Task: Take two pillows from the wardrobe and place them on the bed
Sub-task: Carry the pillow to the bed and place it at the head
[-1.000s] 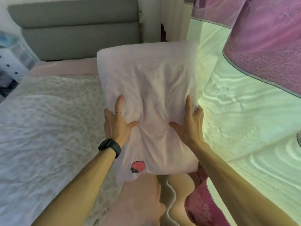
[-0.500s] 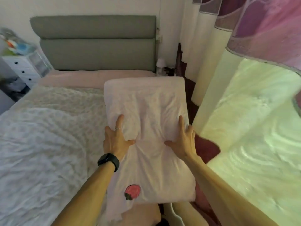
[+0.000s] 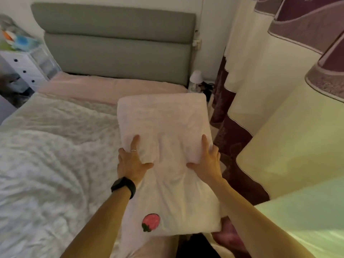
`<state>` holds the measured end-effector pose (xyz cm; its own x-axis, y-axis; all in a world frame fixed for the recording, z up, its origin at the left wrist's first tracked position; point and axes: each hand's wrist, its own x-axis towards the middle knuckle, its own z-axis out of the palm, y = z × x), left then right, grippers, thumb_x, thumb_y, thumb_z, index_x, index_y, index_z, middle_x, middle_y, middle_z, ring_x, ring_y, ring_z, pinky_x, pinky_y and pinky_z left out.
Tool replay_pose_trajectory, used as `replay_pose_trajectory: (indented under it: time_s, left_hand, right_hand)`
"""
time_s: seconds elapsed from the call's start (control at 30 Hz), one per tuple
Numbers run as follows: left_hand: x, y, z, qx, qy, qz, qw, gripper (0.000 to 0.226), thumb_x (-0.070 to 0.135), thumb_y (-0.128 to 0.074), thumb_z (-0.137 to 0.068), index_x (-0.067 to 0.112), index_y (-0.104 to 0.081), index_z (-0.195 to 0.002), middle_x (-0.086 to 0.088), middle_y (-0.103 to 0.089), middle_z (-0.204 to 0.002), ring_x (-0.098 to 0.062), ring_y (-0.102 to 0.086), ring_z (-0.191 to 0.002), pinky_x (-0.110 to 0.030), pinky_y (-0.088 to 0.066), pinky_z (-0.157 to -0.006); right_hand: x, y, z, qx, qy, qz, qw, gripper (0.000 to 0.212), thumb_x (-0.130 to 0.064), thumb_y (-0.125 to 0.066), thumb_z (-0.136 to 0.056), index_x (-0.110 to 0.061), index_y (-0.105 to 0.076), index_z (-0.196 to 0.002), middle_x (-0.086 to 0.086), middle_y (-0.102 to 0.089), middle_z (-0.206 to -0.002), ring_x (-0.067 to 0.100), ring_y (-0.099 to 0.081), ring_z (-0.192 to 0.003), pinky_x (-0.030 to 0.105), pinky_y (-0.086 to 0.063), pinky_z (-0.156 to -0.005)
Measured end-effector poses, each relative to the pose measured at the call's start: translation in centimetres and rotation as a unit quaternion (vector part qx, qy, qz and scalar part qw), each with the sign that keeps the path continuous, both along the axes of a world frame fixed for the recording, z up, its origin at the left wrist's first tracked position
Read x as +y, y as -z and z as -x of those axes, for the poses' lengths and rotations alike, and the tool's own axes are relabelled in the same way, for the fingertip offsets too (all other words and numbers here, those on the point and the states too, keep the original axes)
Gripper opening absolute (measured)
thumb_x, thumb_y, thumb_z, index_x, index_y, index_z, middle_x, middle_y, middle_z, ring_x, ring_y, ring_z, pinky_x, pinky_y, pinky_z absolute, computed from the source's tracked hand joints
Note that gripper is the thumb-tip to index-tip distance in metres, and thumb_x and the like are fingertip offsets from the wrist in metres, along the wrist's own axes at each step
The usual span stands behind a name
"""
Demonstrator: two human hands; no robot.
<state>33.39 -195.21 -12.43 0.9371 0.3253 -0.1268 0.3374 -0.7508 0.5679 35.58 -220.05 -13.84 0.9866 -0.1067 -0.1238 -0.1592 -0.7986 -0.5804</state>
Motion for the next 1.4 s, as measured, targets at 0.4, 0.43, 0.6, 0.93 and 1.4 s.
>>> replay_pose_trajectory:
  time_s: [0.4, 0.43, 0.6, 0.93, 1.4]
  left_hand:
    - [-4.6, 1.1, -16.9, 0.025, -0.064, -0.016, 0.997, 0.107, 0.037, -0.087, -0.068, 0.051, -0.013, -0.143, -0.01, -0.032, -0.124, -0.043, -0.052, -0.108, -0.053, -0.054, -0.084]
    - [-4.6, 1.2, -17.8, 0.031, -0.074, -0.02, 0.997, 0.107, 0.036, -0.087, -0.068, 0.051, -0.014, -0.143, -0.01, -0.032, -0.124, -0.043, -0.051, -0.108, -0.052, -0.054, -0.083]
    - [-4.8, 1.6, -22.0, 0.062, -0.099, -0.041, 0.992, 0.108, 0.032, -0.088, -0.067, 0.05, -0.016, -0.145, -0.011, -0.034, -0.122, -0.041, -0.052, -0.108, -0.047, -0.05, -0.081]
    - [-5.2, 3.4, -33.6, 0.103, -0.103, -0.053, 0.988, 0.108, 0.038, -0.087, -0.065, 0.051, -0.014, -0.143, -0.009, -0.033, -0.117, -0.04, -0.053, -0.101, -0.051, -0.054, -0.079]
    - [-0.8, 5.8, -54.3, 0.072, -0.168, 0.005, 0.983, 0.107, 0.035, -0.087, -0.066, 0.053, -0.014, -0.142, -0.011, -0.032, -0.12, -0.04, -0.049, -0.108, -0.054, -0.051, -0.09]
  right_hand:
    - [-4.0, 2.5, -20.2, 0.061, -0.057, -0.016, 0.996, 0.116, -0.041, -0.08, -0.077, -0.04, 0.007, -0.154, 0.011, -0.011, -0.156, 0.041, -0.02, -0.141, 0.053, -0.032, -0.109]
    - [-4.0, 2.8, -21.4, 0.07, -0.065, -0.019, 0.995, 0.116, -0.041, -0.08, -0.077, -0.039, 0.007, -0.154, 0.011, -0.012, -0.155, 0.041, -0.021, -0.14, 0.052, -0.031, -0.11]
    - [-3.9, 4.1, -26.5, 0.105, -0.102, -0.047, 0.988, 0.116, -0.042, -0.08, -0.076, -0.037, 0.005, -0.155, 0.008, -0.014, -0.151, 0.039, -0.026, -0.138, 0.047, -0.033, -0.111]
    - [-3.6, 6.3, -39.3, 0.172, -0.111, -0.048, 0.978, 0.121, -0.042, -0.082, -0.072, -0.038, 0.007, -0.154, 0.01, -0.019, -0.146, 0.04, -0.03, -0.135, 0.048, -0.034, -0.112]
    - [1.7, 6.4, -62.5, 0.141, -0.147, -0.016, 0.979, 0.122, -0.048, -0.082, -0.07, -0.042, 0.008, -0.153, 0.014, -0.006, -0.16, 0.042, -0.014, -0.147, 0.054, -0.025, -0.118]
